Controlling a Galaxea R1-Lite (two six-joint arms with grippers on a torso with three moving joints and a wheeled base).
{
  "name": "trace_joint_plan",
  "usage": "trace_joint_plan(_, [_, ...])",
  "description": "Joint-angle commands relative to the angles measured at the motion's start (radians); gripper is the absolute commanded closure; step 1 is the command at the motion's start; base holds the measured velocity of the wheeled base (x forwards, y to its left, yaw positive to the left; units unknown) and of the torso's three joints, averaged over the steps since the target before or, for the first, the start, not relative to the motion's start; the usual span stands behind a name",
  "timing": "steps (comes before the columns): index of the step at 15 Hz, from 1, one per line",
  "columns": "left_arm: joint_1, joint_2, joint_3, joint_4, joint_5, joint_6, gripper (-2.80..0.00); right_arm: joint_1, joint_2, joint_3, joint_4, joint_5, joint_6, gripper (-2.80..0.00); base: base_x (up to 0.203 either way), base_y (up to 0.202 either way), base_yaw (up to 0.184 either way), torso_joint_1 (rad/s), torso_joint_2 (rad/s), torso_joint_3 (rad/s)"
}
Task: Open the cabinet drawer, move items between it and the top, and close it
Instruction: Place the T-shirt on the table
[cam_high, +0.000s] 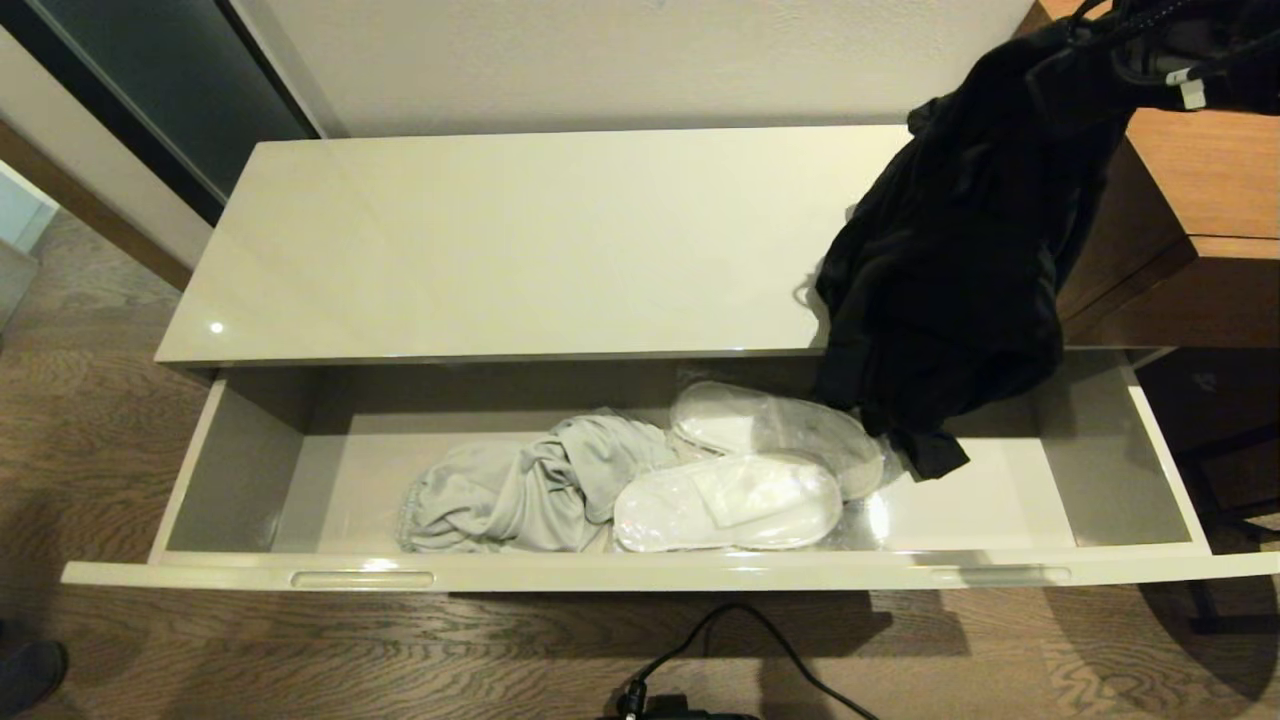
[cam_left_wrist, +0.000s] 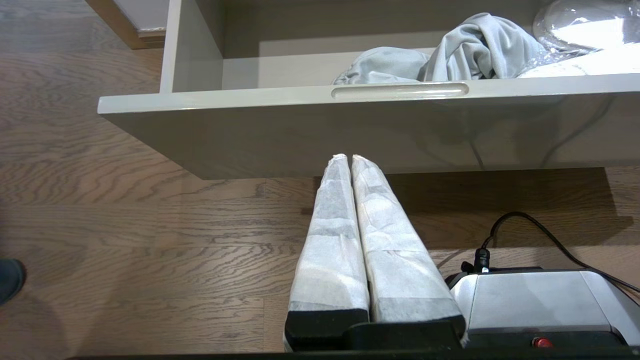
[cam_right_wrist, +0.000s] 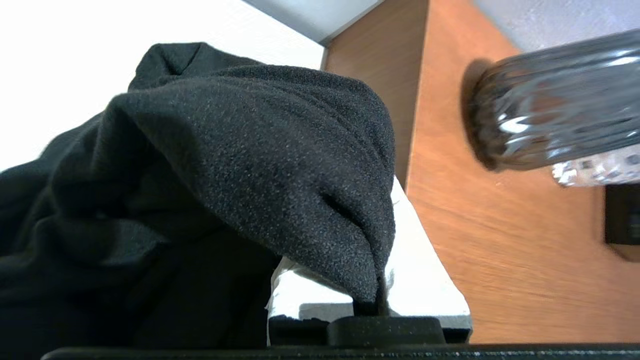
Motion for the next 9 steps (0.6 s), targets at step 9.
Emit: trace_joint_plan(9, [0.000, 0.002, 0.000, 0.000, 0.001, 0.000, 0.00, -0.001, -0.158, -0.003, -0.075, -0.034, -0.160, 0.00, 0.000, 0.000, 0.000, 0.000, 0.00, 0.000])
